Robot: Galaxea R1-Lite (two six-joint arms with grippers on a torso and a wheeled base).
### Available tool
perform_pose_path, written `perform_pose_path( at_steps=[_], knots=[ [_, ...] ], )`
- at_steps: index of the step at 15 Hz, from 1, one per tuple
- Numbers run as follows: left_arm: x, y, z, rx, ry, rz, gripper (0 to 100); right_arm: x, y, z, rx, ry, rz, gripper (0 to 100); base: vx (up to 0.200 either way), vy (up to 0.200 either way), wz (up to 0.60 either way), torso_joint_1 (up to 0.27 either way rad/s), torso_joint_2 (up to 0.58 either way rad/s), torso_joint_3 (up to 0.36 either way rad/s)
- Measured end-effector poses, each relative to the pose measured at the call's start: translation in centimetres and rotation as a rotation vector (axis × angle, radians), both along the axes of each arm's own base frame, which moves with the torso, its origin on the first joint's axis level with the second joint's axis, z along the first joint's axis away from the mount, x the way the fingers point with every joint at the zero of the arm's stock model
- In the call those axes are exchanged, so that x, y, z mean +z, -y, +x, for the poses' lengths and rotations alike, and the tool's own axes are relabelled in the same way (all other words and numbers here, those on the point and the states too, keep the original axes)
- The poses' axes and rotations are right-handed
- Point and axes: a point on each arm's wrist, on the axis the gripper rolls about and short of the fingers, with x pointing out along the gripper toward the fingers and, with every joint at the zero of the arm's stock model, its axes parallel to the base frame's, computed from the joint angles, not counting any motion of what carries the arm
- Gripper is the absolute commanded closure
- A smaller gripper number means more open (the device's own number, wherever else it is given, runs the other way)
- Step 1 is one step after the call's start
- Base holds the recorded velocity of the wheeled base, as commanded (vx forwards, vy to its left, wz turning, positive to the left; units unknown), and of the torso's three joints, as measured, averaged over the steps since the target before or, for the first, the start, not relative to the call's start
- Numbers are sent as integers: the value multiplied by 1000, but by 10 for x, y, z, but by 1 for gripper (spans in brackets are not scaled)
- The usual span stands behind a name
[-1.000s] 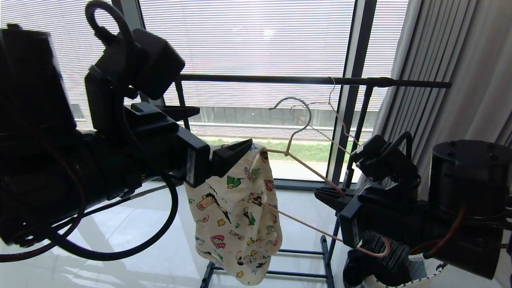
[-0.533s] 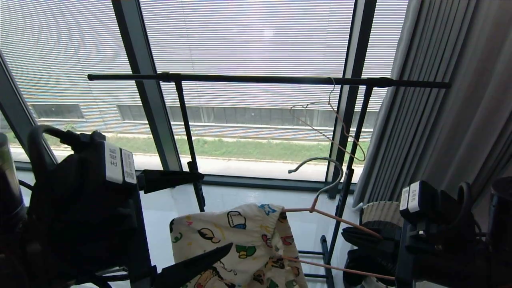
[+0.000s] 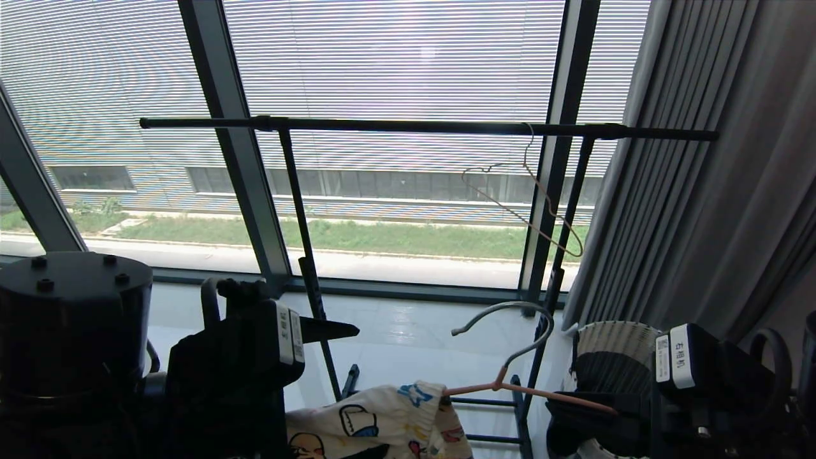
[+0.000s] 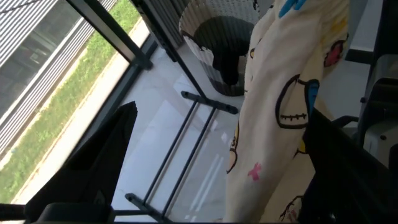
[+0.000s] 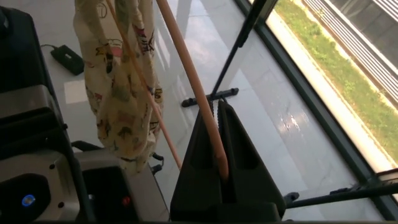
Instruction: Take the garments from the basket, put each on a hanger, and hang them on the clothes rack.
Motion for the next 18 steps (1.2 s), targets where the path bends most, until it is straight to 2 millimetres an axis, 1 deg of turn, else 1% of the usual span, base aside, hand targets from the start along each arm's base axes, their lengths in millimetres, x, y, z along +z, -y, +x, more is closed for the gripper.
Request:
perform_pose_path(
  at_steps=[3, 4, 7, 11, 12, 16, 18],
  knots=[
    [-6, 4, 5, 1, -24, 20, 0, 3, -5, -3, 27, 6, 7, 100, 0, 0, 0, 0, 0, 0],
    [-7, 5, 6, 3, -29, 25, 100, 5, -8, -4, 38, 9, 11, 100, 0, 0, 0, 0, 0, 0],
    [-9, 6, 7, 9, -33, 34, 100, 7, -13, -5, 59, 14, 18, 100, 0, 0, 0, 0, 0, 0],
    [-10, 5, 8, 20, -31, 43, 100, 9, -16, -4, 51, 20, 19, 100, 0, 0, 0, 0, 0, 0],
    [-10, 5, 8, 21, -30, 44, 100, 9, -16, -4, 40, 26, 17, 0, 0, 0, 0, 0, 0, 0],
    [-10, 5, 8, 26, -29, 44, 100, 7, -14, -3, -33, 64, -14, 0, 0, 0, 0, 0, 0, 0],
    [-12, 3, 7, 58, -27, 61, 100, 7, -12, 0, -82, 73, -25, 0, 0, 0, 0, 0, 0, 0]
  ],
)
